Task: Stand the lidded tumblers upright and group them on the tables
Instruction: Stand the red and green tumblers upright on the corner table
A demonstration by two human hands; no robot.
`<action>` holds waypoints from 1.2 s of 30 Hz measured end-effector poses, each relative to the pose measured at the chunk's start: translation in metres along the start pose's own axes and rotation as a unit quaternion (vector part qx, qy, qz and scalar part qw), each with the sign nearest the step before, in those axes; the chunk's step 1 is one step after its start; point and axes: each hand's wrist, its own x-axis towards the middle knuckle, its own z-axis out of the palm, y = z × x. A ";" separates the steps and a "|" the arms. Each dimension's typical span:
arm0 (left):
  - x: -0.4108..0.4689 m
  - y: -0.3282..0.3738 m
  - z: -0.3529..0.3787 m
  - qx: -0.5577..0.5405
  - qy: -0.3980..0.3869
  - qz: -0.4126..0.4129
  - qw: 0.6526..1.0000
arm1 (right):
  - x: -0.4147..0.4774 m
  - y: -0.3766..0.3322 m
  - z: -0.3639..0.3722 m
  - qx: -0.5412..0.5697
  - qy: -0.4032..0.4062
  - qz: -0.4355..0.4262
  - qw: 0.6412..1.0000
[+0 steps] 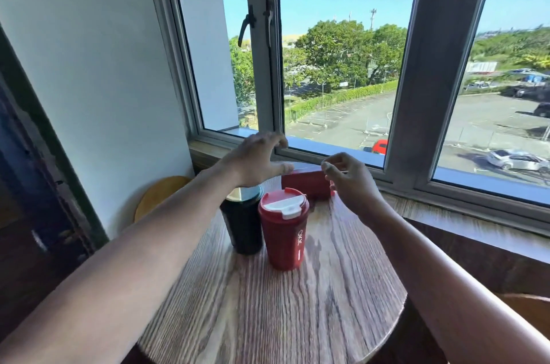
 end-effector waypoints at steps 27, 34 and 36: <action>0.153 0.024 0.096 0.246 -0.288 -0.037 0.925 | 0.060 0.081 -0.022 -0.288 -0.153 0.036 0.945; 0.129 0.008 0.037 0.011 -0.200 -0.032 0.979 | 0.073 0.050 -0.019 -0.002 -0.048 0.071 0.996; 0.117 -0.003 0.026 -0.086 -0.176 -0.023 0.980 | 0.072 0.033 -0.016 0.110 -0.069 0.139 0.982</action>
